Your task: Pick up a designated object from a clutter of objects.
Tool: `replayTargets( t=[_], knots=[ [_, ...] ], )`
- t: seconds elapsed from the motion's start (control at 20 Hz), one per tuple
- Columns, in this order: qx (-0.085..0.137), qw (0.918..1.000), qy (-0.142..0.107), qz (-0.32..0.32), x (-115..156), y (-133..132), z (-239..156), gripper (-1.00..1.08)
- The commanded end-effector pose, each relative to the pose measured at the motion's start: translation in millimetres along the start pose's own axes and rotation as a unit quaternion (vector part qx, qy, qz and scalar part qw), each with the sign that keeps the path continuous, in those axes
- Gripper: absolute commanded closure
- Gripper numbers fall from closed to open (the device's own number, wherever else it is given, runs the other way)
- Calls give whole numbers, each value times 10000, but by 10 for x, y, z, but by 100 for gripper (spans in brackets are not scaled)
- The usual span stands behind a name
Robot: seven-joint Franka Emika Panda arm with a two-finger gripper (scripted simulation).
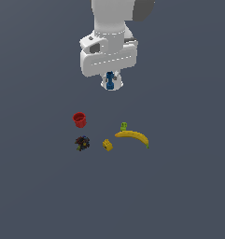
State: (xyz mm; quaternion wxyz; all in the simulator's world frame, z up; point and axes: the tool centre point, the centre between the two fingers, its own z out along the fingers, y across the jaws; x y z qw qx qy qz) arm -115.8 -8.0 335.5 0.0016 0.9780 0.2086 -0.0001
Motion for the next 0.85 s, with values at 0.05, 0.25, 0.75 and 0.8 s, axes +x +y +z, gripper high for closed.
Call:
replayTargets(
  t=[0.05,0.25,0.75,0.8],
  knots=[
    [1,10000,-3,2,-72,-170,-192,108],
    [7,10000,0,2,-127,-314,-363,108],
    [14,10000,4,2,-157,-428,-507,108],
    [14,10000,4,2,-156,-427,-505,108]
  ],
)
